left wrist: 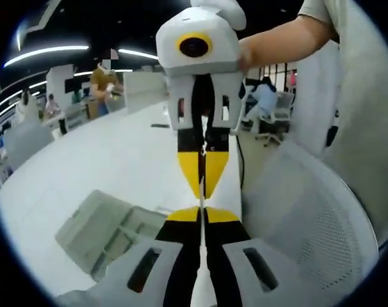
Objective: Insert the divider into the dual guide fixture by aligning both edges with the guide slots and pushing it downward to the bottom, including one-sided entry, uneven engagement, binding, and posture correction.
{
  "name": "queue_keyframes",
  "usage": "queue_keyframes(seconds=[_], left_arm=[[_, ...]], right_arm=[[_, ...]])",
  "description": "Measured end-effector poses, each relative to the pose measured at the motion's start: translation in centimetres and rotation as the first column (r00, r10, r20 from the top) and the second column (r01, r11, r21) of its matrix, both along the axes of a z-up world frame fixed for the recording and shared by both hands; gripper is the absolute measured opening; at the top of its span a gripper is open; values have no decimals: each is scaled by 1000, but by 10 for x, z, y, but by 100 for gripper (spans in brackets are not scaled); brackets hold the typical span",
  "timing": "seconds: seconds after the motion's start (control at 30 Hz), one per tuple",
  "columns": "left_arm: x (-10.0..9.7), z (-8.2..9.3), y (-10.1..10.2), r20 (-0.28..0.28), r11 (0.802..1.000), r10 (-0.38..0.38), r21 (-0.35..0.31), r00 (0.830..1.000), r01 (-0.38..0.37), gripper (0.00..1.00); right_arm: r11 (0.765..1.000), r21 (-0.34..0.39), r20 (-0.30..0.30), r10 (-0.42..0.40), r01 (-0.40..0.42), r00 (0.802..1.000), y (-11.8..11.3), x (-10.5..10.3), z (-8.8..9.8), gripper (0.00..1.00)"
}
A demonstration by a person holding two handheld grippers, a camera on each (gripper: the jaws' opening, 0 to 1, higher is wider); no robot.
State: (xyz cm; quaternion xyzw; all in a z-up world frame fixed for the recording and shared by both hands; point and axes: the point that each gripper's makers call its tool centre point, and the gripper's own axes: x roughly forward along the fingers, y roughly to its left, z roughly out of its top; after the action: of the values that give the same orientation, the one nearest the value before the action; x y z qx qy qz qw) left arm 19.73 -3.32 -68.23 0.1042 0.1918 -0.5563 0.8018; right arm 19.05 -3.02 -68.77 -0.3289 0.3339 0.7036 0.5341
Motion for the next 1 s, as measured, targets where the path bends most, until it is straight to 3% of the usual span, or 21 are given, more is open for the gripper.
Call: queue_keyframes(seconds=[0.33, 0.77, 1.0], left_arm=[[-1, -2, -1, -46, 1000, 0, -25, 999, -1, 0], [-7, -8, -5, -89, 999, -11, -32, 996, 8, 0], [-1, -9, -1, -93, 999, 40, -24, 995, -42, 2]], right_arm=[[999, 28, -52, -43, 44, 998, 1, -1, 0, 0], [1000, 8, -51, -23, 23, 998, 3, -5, -1, 0], [1000, -6, -34, -16, 15, 999, 7, -3, 0, 0]])
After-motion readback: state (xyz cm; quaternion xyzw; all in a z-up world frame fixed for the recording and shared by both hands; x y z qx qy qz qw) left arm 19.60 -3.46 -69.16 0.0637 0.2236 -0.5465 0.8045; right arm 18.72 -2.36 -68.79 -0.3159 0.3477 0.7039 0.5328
